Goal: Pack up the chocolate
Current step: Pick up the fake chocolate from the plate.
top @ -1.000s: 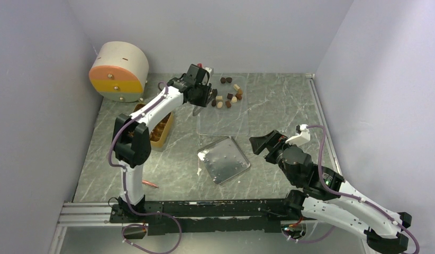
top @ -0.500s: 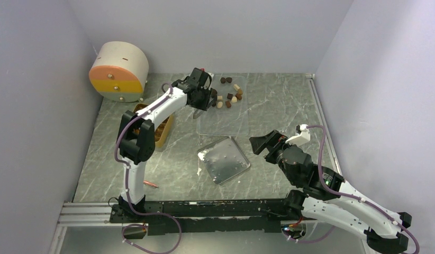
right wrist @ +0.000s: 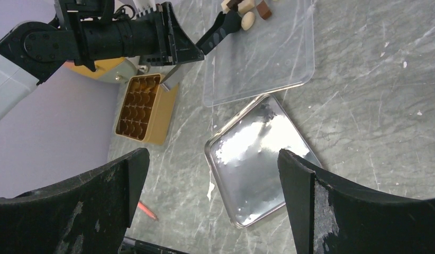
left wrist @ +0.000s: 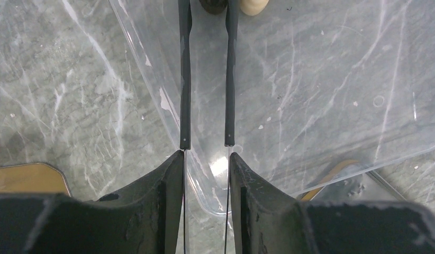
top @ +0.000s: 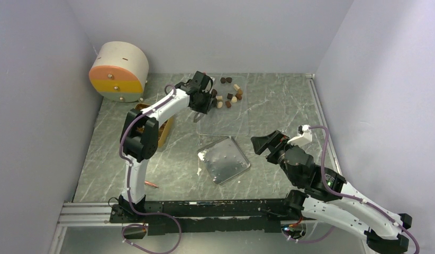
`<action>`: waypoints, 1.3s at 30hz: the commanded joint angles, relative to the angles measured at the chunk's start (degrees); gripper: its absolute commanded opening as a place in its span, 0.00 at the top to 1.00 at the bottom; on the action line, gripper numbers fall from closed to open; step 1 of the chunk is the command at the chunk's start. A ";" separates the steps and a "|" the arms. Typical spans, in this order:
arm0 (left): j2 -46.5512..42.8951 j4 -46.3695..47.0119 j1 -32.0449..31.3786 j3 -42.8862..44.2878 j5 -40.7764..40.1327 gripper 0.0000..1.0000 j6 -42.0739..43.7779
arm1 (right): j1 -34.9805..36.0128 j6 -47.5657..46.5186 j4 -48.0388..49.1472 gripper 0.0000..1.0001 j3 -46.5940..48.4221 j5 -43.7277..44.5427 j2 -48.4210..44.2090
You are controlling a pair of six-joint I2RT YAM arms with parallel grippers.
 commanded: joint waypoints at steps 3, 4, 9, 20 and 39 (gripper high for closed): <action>1.67 1.08 -0.71 2.03 0.18 0.62 0.45 | -0.02 0.34 -0.83 0.03 1.32 1.78 -1.18; 1.74 1.15 -0.80 2.12 -0.10 0.63 0.27 | 0.00 0.43 -0.83 0.03 1.20 1.81 -1.37; 1.79 0.87 -0.94 1.58 -0.58 0.67 -0.30 | 0.00 0.32 -1.34 0.03 1.33 2.22 -2.16; -2.21 0.07 -1.07 0.17 -0.51 0.74 -1.86 | 0.03 0.53 -1.50 0.03 1.08 2.26 -2.36; -11.72 -1.70 -1.06 -7.13 -3.26 0.74 -6.08 | -0.03 0.57 -1.39 0.03 0.92 1.69 -2.15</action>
